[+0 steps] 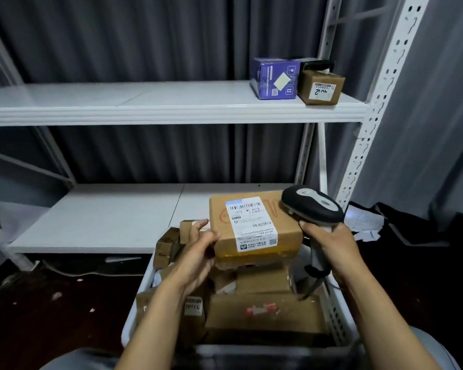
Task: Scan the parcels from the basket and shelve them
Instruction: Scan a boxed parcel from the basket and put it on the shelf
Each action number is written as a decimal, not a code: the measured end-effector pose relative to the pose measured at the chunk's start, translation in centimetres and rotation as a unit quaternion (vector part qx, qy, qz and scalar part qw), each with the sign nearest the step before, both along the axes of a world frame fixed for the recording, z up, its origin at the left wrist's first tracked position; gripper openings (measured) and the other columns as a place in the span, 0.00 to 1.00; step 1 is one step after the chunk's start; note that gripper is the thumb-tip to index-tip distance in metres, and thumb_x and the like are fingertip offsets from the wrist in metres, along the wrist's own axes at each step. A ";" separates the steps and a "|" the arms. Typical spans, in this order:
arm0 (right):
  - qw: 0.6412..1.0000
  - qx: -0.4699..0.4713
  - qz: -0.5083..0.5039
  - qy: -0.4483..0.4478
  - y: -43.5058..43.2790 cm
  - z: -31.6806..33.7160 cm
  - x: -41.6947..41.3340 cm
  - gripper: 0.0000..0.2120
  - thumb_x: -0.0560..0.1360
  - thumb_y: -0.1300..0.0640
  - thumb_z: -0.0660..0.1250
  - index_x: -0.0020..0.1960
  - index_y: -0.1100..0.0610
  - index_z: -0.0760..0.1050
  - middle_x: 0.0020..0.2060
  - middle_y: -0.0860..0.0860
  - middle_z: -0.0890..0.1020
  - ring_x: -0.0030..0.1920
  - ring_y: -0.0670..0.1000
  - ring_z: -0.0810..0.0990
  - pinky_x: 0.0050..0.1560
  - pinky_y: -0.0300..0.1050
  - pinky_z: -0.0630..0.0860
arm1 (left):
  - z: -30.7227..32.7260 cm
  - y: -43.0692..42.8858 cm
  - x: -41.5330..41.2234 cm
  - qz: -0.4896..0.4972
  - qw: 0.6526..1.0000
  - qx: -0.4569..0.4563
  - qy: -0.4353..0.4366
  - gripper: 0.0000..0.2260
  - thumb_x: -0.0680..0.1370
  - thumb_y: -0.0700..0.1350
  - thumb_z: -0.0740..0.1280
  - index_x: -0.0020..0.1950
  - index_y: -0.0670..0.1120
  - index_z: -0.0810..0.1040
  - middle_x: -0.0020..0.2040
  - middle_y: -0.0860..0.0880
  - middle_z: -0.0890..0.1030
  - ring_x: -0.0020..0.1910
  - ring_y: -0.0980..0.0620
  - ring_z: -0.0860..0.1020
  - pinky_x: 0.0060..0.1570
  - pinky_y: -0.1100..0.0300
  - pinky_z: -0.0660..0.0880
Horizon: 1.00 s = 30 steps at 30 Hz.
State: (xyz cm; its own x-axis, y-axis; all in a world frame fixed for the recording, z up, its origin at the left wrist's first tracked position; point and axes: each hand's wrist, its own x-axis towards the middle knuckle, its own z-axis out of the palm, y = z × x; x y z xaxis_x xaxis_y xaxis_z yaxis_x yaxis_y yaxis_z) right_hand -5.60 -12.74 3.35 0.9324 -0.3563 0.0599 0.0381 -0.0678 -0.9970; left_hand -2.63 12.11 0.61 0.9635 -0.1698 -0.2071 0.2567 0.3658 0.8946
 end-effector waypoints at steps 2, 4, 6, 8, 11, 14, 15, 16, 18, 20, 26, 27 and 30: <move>1.000 -0.017 0.004 0.005 -0.3 0.1 -0.8 0.14 0.71 0.61 0.74 0.56 0.56 0.80 0.47 0.47 0.85 0.51 0.49 0.83 0.53 0.44 0.80 | -0.3 0.0 -1.1 -0.038 0.999 0.026 -0.004 0.27 0.78 0.34 0.62 0.72 0.54 0.61 0.56 0.44 0.79 0.47 0.49 0.81 0.36 0.55 0.79; 1.000 -0.028 0.007 0.007 -0.5 0.4 -1.8 0.14 0.71 0.61 0.75 0.55 0.55 0.80 0.46 0.47 0.85 0.51 0.50 0.83 0.54 0.45 0.80 | -0.3 -0.4 -2.6 -0.037 0.998 0.048 -0.012 0.34 0.76 0.30 0.63 0.74 0.58 0.59 0.56 0.46 0.78 0.42 0.49 0.81 0.27 0.60 0.76; 0.998 -0.066 0.009 0.017 -0.8 0.8 -2.8 0.15 0.70 0.58 0.76 0.56 0.55 0.81 0.47 0.49 0.86 0.51 0.52 0.83 0.57 0.52 0.79 | -0.2 -0.8 -3.7 -0.006 0.998 0.049 -0.025 0.39 0.73 0.29 0.66 0.74 0.60 0.58 0.58 0.49 0.76 0.48 0.47 0.80 0.28 0.59 0.77; 0.993 -0.113 0.013 0.022 -1.1 1.6 -3.9 0.12 0.70 0.57 0.75 0.53 0.55 0.81 0.44 0.50 0.86 0.47 0.51 0.85 0.52 0.52 0.81 | 0.0 -0.9 -4.7 0.021 0.994 0.083 -0.066 0.43 0.71 0.28 0.69 0.75 0.62 0.57 0.64 0.51 0.72 0.55 0.48 0.77 0.40 0.54 0.80; 0.986 -0.162 -0.001 0.027 -1.9 3.3 -5.6 0.05 0.71 0.57 0.73 0.44 0.58 0.79 0.33 0.52 0.83 0.30 0.48 0.82 0.30 0.36 0.77 | 0.1 -0.9 -5.4 0.059 0.968 0.205 -0.128 0.47 0.69 0.33 0.74 0.76 0.64 0.54 0.72 0.53 0.65 0.67 0.50 0.69 0.63 0.46 0.73; 0.985 -0.168 0.030 0.030 -2.6 5.2 -7.5 0.07 0.74 0.58 0.71 0.40 0.60 0.76 0.23 0.51 0.77 0.22 0.48 0.73 0.25 0.37 0.70 | 0.1 -0.9 -5.7 0.097 0.951 0.254 -0.147 0.50 0.66 0.38 0.78 0.75 0.66 0.52 0.76 0.54 0.60 0.73 0.51 0.63 0.70 0.44 0.65; 0.984 -0.168 0.043 0.035 -2.8 5.7 -8.1 0.07 0.74 0.58 0.71 0.40 0.60 0.76 0.22 0.50 0.76 0.22 0.49 0.72 0.24 0.38 0.69 | 0.2 -1.0 -5.8 0.106 0.947 0.262 -0.151 0.51 0.65 0.40 0.79 0.74 0.68 0.52 0.76 0.53 0.60 0.72 0.51 0.63 0.70 0.44 0.65; 0.982 -0.176 0.055 0.041 -2.9 6.1 -8.5 0.07 0.74 0.58 0.71 0.40 0.60 0.76 0.21 0.50 0.75 0.22 0.49 0.72 0.24 0.38 0.69 | 0.2 -1.1 -5.8 0.113 0.944 0.270 -0.152 0.51 0.63 0.42 0.79 0.73 0.69 0.51 0.76 0.53 0.61 0.72 0.51 0.64 0.70 0.43 0.66; 0.976 -0.200 0.067 0.050 -3.0 6.8 -9.2 0.08 0.73 0.58 0.71 0.39 0.61 0.76 0.20 0.50 0.74 0.22 0.49 0.72 0.24 0.38 0.68 | 0.1 -1.2 -5.9 0.123 0.940 0.278 -0.157 0.52 0.61 0.46 0.79 0.72 0.71 0.50 0.76 0.53 0.60 0.72 0.51 0.63 0.69 0.42 0.67; 0.974 -0.208 0.073 0.049 -3.1 7.2 -9.6 0.08 0.73 0.58 0.71 0.38 0.61 0.76 0.20 0.51 0.74 0.22 0.50 0.71 0.26 0.41 0.69 | 0.2 -1.4 -5.9 0.129 0.938 0.277 -0.165 0.52 0.59 0.49 0.78 0.72 0.72 0.49 0.76 0.53 0.60 0.73 0.51 0.62 0.69 0.42 0.67; 0.973 -0.212 0.072 0.050 -3.5 7.6 -9.9 0.12 0.73 0.54 0.73 0.42 0.64 0.78 0.21 0.51 0.75 0.22 0.49 0.73 0.28 0.42 0.70 | 0.3 -1.7 -5.9 0.138 0.931 0.290 -0.174 0.53 0.59 0.51 0.78 0.73 0.69 0.49 0.75 0.53 0.61 0.72 0.52 0.64 0.68 0.44 0.69; 0.972 -0.216 0.073 0.051 -3.5 7.6 -9.9 0.12 0.73 0.54 0.73 0.42 0.63 0.78 0.21 0.51 0.75 0.23 0.50 0.73 0.29 0.42 0.71 | 0.4 -1.8 -6.0 0.137 0.930 0.292 -0.174 0.53 0.59 0.51 0.78 0.73 0.69 0.48 0.75 0.53 0.60 0.72 0.51 0.64 0.68 0.44 0.69; 0.971 -0.222 0.073 0.049 -3.6 7.5 -9.9 0.12 0.73 0.53 0.73 0.42 0.63 0.78 0.21 0.52 0.76 0.23 0.51 0.74 0.31 0.44 0.72 | 0.4 -1.9 -5.8 0.131 0.929 0.297 -0.176 0.53 0.65 0.43 0.79 0.76 0.65 0.47 0.76 0.50 0.59 0.74 0.49 0.61 0.68 0.45 0.67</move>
State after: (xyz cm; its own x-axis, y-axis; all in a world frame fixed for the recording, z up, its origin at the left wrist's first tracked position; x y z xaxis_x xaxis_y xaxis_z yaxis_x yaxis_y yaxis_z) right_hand -15.49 -16.37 10.88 0.9800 -0.1796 0.0860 -0.0139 -0.4928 -0.8700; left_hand -8.47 10.20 1.01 0.9813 0.1242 0.1470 -0.1186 -0.2114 0.9702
